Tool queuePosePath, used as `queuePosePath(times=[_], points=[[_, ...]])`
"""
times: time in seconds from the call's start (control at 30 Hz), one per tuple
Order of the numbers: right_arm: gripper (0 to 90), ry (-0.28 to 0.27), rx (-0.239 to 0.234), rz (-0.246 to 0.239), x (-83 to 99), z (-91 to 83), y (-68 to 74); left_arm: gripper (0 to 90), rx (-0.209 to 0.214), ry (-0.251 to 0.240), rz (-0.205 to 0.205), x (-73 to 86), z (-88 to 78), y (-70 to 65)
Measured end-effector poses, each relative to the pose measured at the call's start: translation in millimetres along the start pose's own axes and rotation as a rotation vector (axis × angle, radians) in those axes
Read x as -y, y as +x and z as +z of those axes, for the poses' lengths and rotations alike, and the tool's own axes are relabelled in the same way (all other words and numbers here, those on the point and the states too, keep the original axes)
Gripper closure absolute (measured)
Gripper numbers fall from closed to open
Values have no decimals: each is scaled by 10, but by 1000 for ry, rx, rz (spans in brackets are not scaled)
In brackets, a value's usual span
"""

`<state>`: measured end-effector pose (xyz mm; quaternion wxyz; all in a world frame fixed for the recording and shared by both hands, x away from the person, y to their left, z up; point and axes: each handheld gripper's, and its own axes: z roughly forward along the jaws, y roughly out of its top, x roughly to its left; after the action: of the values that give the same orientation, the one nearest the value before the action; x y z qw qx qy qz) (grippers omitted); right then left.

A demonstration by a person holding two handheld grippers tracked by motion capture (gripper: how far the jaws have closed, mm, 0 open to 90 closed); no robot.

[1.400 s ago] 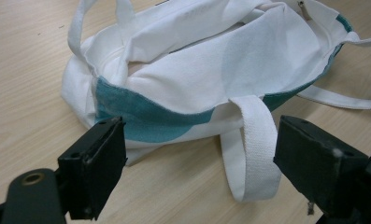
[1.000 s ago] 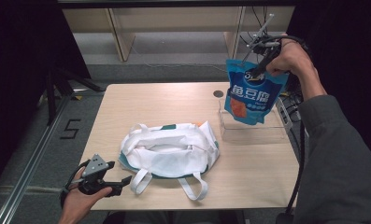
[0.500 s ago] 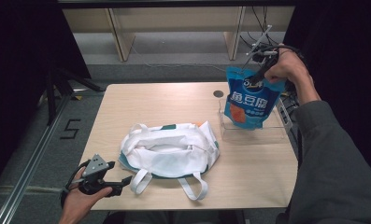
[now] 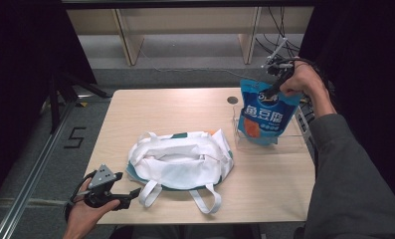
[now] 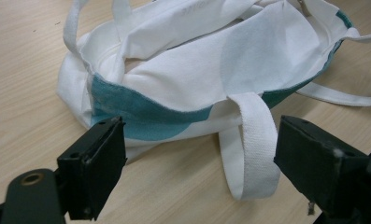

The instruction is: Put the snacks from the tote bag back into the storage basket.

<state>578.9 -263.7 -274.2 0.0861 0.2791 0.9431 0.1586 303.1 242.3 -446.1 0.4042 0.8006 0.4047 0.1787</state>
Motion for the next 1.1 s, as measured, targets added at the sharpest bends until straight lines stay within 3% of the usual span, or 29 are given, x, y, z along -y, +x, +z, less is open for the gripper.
queuePosePath(times=[0.27, 0.37, 0.43, 0.47, 0.5, 0.57, 0.63, 0.67, 0.73, 0.77, 0.83, 0.87, 1.0, 1.1], points=[[892, -25, 27, 44, 72, 32, 3, 157, 8, -6, -1, 2, 5, 8], [782, -83, 77, 76, 98, -8, 24, 157, 1, 1, 6, -1, 1, 2], [719, -121, 107, 128, 128, -25, 55, 157, -1, 1, 2, 2, 3, -9], [700, -129, 111, 134, 144, -29, 65, 157, 3, -7, 7, 6, 8, -6], [668, -171, 107, 164, 179, -30, 89, 157, 2, -9, 8, 7, 6, -3], [628, -208, 143, 163, 236, -35, 129, 157, -6, 2, 0, 6, -3, -2], [582, -232, 190, 192, 301, -32, 165, 157, -3, 4, 3, 5, 1, 0], [567, -268, 205, 186, 330, -17, 158, 157, 1, -4, -9, 5, 9, -10], [539, -276, 210, 215, 390, -18, 178, 157, 6, -5, 5, 6, 9, -6], [515, -275, 245, 220, 418, -19, 197, 157, 5, -4, 7, 5, 8, -6], [498, -287, 265, 255, 480, -39, 229, 157, 7, -6, -9, 4, 16, -12], [482, -314, 285, 244, 515, -42, 222, 157, 7, 4, 0, 3, 11, -1], [450, -357, 294, 282, 673, -94, 269, 157, 0, -14, 1, 12, 9, 2], [438, -369, 309, 316, 795, -86, 334, 157, -3, 8, 1, 3, -3, -4]])
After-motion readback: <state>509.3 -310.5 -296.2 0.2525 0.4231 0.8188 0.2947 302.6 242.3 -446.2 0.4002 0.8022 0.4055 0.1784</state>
